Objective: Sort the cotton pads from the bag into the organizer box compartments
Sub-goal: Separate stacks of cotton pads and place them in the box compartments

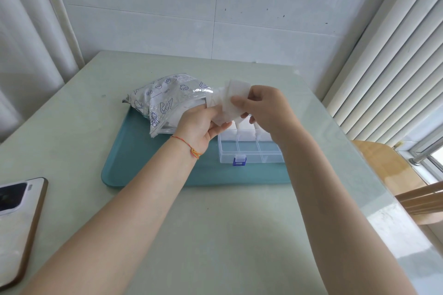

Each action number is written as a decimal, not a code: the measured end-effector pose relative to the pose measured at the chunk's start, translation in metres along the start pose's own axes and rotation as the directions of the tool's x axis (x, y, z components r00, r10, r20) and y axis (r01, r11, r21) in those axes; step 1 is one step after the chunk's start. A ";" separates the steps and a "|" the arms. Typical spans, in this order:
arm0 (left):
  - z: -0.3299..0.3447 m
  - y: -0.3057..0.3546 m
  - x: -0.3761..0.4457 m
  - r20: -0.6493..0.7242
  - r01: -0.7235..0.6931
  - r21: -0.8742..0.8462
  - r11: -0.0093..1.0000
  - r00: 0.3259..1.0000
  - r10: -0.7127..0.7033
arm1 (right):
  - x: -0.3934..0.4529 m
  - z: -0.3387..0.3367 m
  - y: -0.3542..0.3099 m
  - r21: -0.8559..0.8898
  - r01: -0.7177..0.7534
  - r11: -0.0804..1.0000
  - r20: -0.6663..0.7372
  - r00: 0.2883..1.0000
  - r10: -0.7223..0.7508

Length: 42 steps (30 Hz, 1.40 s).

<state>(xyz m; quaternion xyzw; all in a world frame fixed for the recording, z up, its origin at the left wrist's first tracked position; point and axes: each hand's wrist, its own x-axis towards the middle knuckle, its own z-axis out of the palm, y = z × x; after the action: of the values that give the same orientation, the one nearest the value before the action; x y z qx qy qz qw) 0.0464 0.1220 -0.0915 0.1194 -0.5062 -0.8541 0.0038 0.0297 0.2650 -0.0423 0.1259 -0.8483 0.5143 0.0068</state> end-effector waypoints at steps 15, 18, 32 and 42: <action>-0.002 0.011 -0.006 0.133 0.129 -0.118 0.985 0.985 -0.113 | 0.007 0.000 0.017 0.234 -0.114 0.966 0.114 0.989 0.089; -0.006 0.015 -0.008 0.225 0.161 -0.065 0.985 0.964 -0.143 | 0.007 -0.005 0.018 0.387 -0.179 0.904 0.219 0.971 0.098; -0.008 0.016 -0.006 0.224 0.184 -0.008 0.983 0.958 -0.178 | 0.006 -0.004 0.016 0.581 -0.310 0.752 0.309 0.939 0.149; -0.009 0.016 -0.006 0.072 0.044 0.128 0.991 0.996 -0.053 | 0.012 -0.007 0.024 0.555 -0.271 0.786 0.178 0.962 0.206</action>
<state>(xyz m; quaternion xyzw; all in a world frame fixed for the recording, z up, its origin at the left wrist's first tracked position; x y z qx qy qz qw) 0.0522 0.1072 -0.0810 0.0992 -0.5560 -0.8241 -0.0438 0.0123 0.2791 -0.0579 0.0412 -0.6615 0.7352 -0.1422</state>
